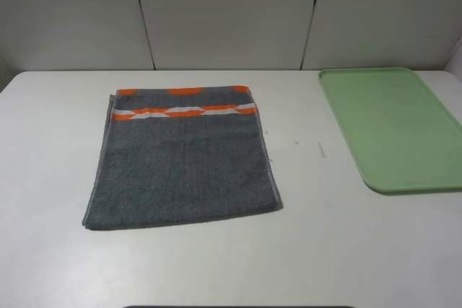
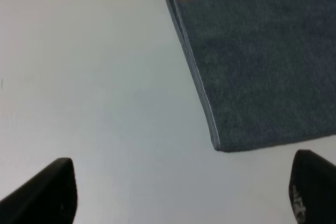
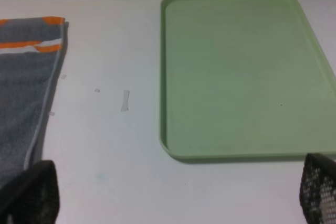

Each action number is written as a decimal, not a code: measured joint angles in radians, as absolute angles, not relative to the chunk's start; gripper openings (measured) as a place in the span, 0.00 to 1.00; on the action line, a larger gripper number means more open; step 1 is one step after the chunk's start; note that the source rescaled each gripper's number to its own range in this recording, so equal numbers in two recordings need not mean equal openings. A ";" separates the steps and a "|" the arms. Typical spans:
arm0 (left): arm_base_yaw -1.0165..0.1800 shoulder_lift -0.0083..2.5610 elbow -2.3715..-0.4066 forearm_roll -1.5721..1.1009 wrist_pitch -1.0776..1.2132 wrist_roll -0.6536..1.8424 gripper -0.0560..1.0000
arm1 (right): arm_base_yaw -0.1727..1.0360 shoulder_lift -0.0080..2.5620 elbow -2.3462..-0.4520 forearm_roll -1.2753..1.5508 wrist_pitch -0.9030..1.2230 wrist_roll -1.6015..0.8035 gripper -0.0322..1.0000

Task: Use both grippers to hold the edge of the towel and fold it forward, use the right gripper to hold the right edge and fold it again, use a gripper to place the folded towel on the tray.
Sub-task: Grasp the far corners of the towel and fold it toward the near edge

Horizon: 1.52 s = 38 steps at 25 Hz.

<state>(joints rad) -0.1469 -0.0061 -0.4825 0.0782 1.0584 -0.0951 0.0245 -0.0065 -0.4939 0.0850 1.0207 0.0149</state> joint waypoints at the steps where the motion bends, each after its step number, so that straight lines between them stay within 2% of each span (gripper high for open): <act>1: -0.147 -0.006 -0.482 0.078 1.058 -0.095 0.80 | 0.024 -0.007 -0.494 0.085 1.021 0.015 1.00; 21: -0.147 -0.006 -0.530 0.078 1.018 -0.092 0.80 | 0.024 0.014 -0.525 0.105 0.981 0.015 1.00; 31: -0.147 0.015 -0.573 0.077 0.896 -0.080 0.80 | 0.024 0.339 -0.688 0.126 0.808 -0.063 1.00; 38: -0.146 0.273 -0.642 0.078 0.773 -0.030 0.80 | 0.024 0.562 -0.840 0.227 0.745 -0.194 1.00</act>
<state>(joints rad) -0.1461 0.2730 -0.6424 0.0780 0.7735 -0.0296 0.0245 0.5620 -0.8400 0.2275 0.7447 -0.1942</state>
